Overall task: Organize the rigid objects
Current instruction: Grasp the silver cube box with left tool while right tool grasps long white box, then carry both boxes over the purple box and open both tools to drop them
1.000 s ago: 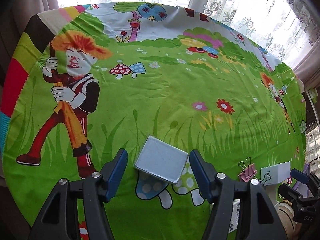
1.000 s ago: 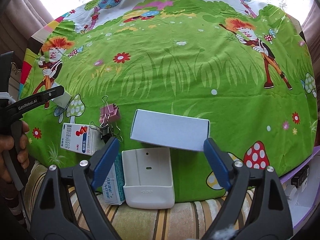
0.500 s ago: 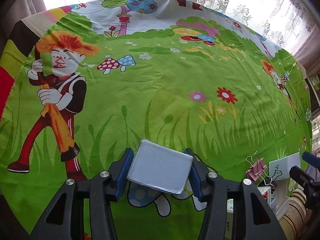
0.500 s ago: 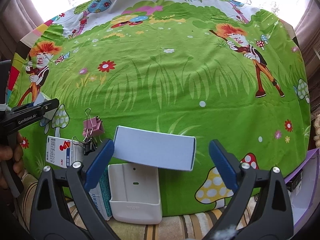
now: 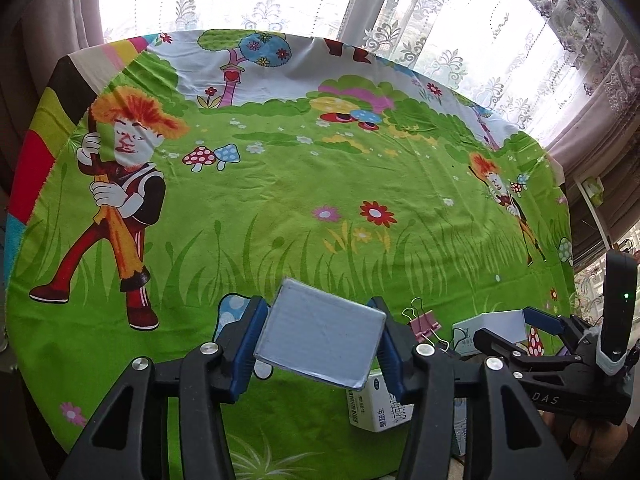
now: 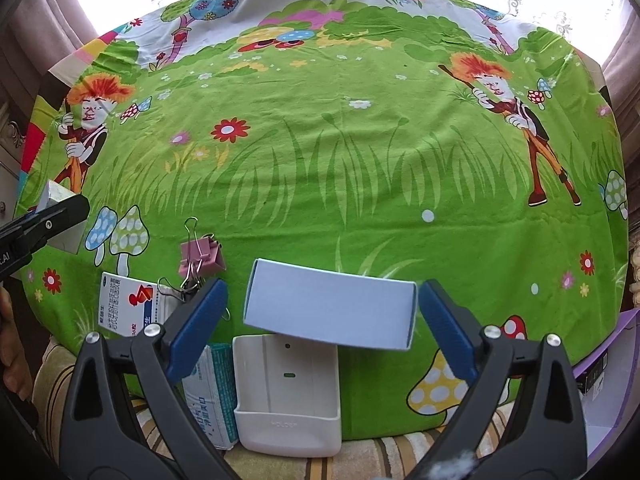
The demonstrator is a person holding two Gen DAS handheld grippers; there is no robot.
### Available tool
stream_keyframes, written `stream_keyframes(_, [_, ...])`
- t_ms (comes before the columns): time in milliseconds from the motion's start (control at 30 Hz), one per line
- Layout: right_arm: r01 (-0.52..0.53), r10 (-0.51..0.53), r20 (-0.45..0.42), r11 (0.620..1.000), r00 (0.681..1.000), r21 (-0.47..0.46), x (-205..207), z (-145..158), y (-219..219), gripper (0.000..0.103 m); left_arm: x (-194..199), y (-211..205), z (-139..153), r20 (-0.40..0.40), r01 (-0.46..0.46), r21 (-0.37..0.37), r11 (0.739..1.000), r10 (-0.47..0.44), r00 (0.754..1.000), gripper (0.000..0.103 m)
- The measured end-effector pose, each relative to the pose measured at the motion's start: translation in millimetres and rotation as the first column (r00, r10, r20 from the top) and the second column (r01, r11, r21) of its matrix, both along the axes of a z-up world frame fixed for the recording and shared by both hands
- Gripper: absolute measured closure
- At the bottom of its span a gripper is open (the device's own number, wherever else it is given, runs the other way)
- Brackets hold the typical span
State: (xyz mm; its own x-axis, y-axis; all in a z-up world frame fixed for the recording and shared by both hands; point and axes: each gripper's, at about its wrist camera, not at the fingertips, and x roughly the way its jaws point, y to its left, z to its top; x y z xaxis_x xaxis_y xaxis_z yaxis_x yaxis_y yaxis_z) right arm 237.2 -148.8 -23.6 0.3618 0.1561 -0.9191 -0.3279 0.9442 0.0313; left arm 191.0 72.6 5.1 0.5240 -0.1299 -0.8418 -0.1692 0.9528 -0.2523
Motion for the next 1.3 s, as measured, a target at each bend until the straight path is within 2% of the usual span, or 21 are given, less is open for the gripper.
stream_keyframes(67, [0.006, -0.006, -0.013, 1.000, 1.000, -0.013, 3.6, -6.7, -0.1, 0.006, -5.3, -5.0, 6.6, 0.018, -0.001, -0.019, 1.000, 0.002, 1.000, 0.050])
stream_keyframes(133, [0.000, 0.000, -0.008, 1.000, 1.000, -0.013, 3.3, -8.4, -0.6, 0.014, -10.5, -11.1, 12.6, 0.038, -0.006, -0.035, 0.999, 0.008, 0.999, 0.050])
stream_keyframes(200, [-0.003, 0.003, 0.013, 1.000, 1.000, -0.005, -0.5, -5.1, -2.1, 0.014, -17.8, -17.7, 18.9, 0.056, -0.010, -0.050, 0.999, 0.013, 0.998, 0.050])
stream_keyframes(467, [0.060, -0.074, 0.158, 0.994, 0.985, 0.094, -36.2, 40.4, -37.1, 0.014, -57.2, -53.9, 46.6, 0.125, 0.005, -0.132, 0.991, 0.012, 0.992, 0.050])
stream_keyframes(567, [0.098, -0.123, 0.176, 0.985, 0.977, 0.144, -51.0, 52.2, -56.8, 0.014, -74.9, -73.5, 53.2, 0.152, 0.031, -0.157, 0.987, -0.006, 0.988, 0.050])
stream_keyframes(833, [0.177, -0.216, 0.220, 0.967, 0.951, 0.185, -86.5, 69.8, -99.8, 0.014, -105.4, -123.0, 33.8, 0.123, 0.136, -0.203, 0.970, -0.113, 0.986, 0.050])
stream_keyframes(900, [0.209, -0.245, 0.214, 0.961, 0.946, 0.180, -87.6, 68.7, -105.6, 0.014, -108.4, -124.5, 31.4, 0.117, 0.118, -0.211, 0.970, -0.095, 0.989, 0.050])
stream_keyframes(1000, [0.235, -0.277, 0.252, 0.954, 0.927, 0.187, -93.2, 71.1, -111.2, 0.014, -110.4, -121.2, 31.7, 0.158, 0.082, -0.259, 0.962, -0.041, 0.987, 0.050])
stream_keyframes(1033, [0.250, -0.293, 0.221, 0.947, 0.930, 0.204, -94.1, 69.2, -114.0, 0.014, -109.3, -121.4, 29.1, 0.132, 0.054, -0.290, 0.956, -0.016, 0.991, 0.051])
stream_keyframes(1067, [0.257, -0.304, 0.195, 0.938, 0.932, 0.232, -94.8, 68.8, -116.3, 0.014, -107.4, -127.2, 30.2, 0.135, 0.084, -0.297, 0.951, -0.045, 0.990, 0.051])
stream_keyframes(1167, [0.204, -0.252, 0.248, 0.958, 0.936, 0.204, -100.3, 76.9, -111.0, 0.014, -109.1, -141.6, 42.7, 0.193, 0.163, -0.240, 0.957, -0.117, 0.974, 0.051])
stream_keyframes(1300, [0.198, -0.238, 0.259, 0.965, 0.936, 0.172, -96.7, 78.1, -119.6, 0.014, -99.8, -143.3, 47.3, 0.188, 0.173, -0.189, 0.967, -0.137, 0.973, 0.051])
